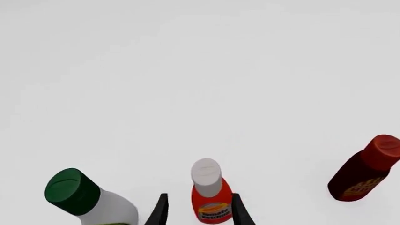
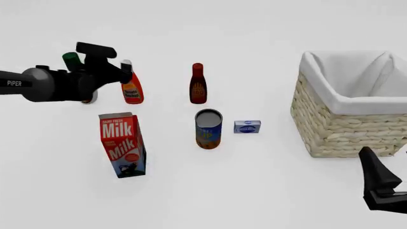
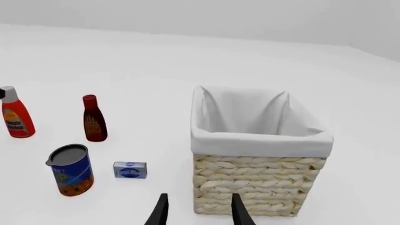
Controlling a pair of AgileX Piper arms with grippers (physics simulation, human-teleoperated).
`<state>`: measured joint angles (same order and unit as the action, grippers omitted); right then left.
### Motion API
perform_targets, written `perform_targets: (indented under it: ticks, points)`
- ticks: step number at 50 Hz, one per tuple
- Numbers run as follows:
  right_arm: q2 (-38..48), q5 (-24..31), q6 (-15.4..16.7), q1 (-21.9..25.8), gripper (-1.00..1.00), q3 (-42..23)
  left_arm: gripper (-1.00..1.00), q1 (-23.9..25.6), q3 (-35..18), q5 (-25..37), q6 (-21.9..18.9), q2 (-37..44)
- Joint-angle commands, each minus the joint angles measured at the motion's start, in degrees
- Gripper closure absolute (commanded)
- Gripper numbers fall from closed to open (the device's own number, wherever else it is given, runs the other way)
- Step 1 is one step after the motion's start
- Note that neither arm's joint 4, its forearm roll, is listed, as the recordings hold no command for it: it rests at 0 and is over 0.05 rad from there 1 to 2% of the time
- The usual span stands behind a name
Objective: Pick the ketchup and place it in the basket.
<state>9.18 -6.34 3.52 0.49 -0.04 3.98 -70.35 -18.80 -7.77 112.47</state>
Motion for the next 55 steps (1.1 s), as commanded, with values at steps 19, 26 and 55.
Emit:
perform_targets:
  ticks: [19,26,55]
  points:
    - [3.6,-2.53,0.17,-0.16,-1.0,0.0,-1.0,1.2,-4.79,1.23,1.11,4.76]
    - [4.37,-3.14,0.08,-0.16,-1.0,-0.01,-1.0,1.4,-6.3,1.72,1.25,5.47]
    - [6.71,-4.68,0.15,-0.49,-1.0,0.0,-1.0,1.66,-10.4,2.3,1.34,8.94]
